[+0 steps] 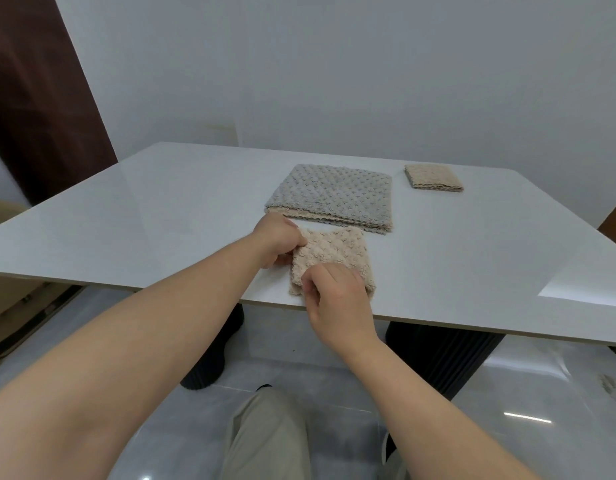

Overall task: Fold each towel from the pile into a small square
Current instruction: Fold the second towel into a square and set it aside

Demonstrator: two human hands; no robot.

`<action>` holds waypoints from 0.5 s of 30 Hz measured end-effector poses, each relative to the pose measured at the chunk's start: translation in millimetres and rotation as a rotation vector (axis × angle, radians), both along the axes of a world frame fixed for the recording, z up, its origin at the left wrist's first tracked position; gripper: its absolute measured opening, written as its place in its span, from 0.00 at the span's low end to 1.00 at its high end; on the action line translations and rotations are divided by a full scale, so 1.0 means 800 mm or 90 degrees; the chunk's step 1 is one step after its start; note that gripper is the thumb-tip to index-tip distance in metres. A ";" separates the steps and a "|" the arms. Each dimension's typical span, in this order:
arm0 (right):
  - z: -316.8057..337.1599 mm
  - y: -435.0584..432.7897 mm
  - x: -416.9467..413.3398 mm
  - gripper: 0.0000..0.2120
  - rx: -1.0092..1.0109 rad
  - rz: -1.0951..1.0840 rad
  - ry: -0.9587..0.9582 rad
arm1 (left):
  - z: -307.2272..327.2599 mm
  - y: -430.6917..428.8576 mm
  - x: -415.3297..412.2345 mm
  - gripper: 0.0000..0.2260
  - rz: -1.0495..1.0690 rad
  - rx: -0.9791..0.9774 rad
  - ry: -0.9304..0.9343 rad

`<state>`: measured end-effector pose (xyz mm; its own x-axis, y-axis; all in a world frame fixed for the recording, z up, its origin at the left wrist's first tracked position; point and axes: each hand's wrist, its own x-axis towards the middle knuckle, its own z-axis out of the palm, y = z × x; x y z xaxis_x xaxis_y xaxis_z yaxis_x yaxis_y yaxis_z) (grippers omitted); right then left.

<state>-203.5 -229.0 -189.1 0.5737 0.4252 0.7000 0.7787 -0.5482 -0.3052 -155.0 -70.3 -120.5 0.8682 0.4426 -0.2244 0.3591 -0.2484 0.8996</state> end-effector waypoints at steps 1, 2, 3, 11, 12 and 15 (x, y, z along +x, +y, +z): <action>-0.001 0.000 0.000 0.10 -0.001 0.002 0.005 | -0.002 0.001 0.001 0.11 -0.001 0.003 -0.002; -0.002 0.001 0.000 0.10 -0.002 0.005 0.014 | -0.005 0.003 0.003 0.11 -0.002 0.012 -0.006; -0.003 0.001 -0.001 0.10 -0.004 0.006 0.023 | -0.007 0.005 0.004 0.11 -0.002 0.027 -0.011; -0.007 -0.001 -0.001 0.06 -0.049 0.031 0.081 | -0.019 0.018 0.003 0.16 -0.021 0.192 -0.043; -0.004 -0.004 -0.003 0.06 -0.056 0.044 0.079 | -0.021 0.018 0.000 0.16 -0.031 0.263 -0.061; 0.008 -0.026 -0.007 0.09 0.008 0.074 0.046 | -0.025 0.017 -0.023 0.11 -0.056 0.429 -0.185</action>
<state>-208.9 -249.6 -182.9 0.5704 0.4828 0.6645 0.8123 -0.4512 -0.3695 -173.8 -56.6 -140.3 0.8899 0.3284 0.3166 0.0820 -0.7980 0.5970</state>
